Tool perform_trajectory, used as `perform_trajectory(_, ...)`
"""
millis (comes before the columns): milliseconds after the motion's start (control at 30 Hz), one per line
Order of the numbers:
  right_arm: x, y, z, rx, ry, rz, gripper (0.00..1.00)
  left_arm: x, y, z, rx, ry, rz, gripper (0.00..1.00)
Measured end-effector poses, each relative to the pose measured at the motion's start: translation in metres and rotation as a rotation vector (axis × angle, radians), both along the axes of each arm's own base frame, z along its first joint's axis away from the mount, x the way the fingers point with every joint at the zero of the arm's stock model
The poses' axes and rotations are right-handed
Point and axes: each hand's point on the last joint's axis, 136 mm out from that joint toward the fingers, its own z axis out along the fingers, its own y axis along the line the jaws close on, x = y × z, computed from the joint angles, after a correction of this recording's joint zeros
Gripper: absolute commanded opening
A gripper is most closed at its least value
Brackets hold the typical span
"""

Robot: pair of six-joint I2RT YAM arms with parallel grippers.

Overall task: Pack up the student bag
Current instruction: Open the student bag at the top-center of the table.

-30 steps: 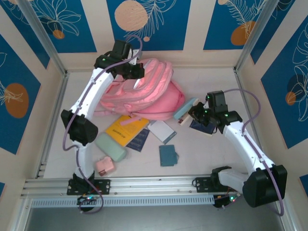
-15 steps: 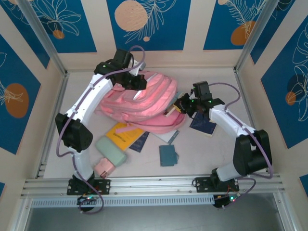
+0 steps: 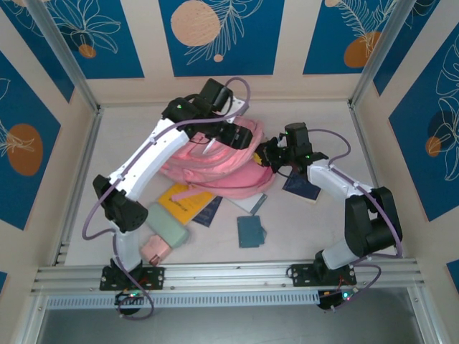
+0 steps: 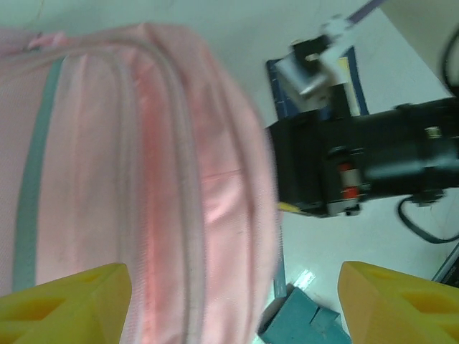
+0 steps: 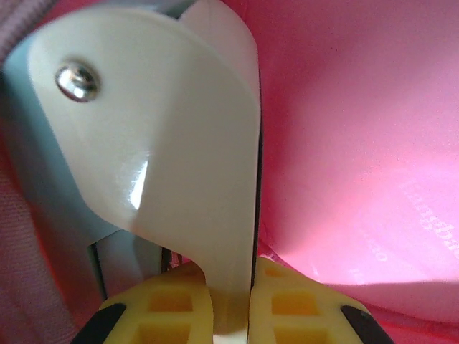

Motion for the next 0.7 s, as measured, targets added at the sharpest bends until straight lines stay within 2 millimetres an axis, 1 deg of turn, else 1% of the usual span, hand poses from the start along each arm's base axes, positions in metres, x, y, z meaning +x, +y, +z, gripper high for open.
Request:
perform_trajectory(67,-0.001,0.000,-0.002,0.005,0.004,-0.003,0.00,-0.006,-0.010,0.002,0.032,-0.037,-0.024,0.79)
perform_trajectory(100,-0.001,0.000,-0.002,0.010,0.007,-0.004,0.00,-0.009,-0.014,-0.001,0.052,-0.046,-0.033,0.79)
perform_trajectory(167,-0.001,0.001,-0.003,0.015,0.009,-0.006,0.00,-0.011,-0.021,-0.010,0.098,-0.060,-0.045,0.79)
perform_trajectory(233,-0.001,0.001,-0.003,0.020,0.007,-0.006,0.00,-0.009,-0.025,-0.026,0.155,-0.063,-0.045,0.79)
perform_trajectory(367,-0.002,0.001,0.001,0.027,0.000,-0.009,0.00,-0.004,-0.026,-0.054,0.250,-0.058,-0.039,0.79)
perform_trajectory(400,-0.003,0.000,0.002,0.026,-0.003,-0.012,0.00,-0.002,-0.026,-0.059,0.272,-0.065,-0.038,0.78)
perform_trajectory(467,-0.005,-0.001,0.001,0.026,0.003,-0.015,0.00,0.000,-0.025,-0.061,0.294,-0.082,-0.031,0.75)
perform_trajectory(533,-0.006,-0.001,0.002,0.030,0.002,-0.016,0.00,0.001,-0.024,-0.061,0.312,-0.100,-0.022,0.69)
perform_trajectory(700,-0.008,-0.002,0.005,0.036,-0.003,-0.020,0.00,0.008,-0.017,-0.060,0.352,-0.136,0.006,0.39)
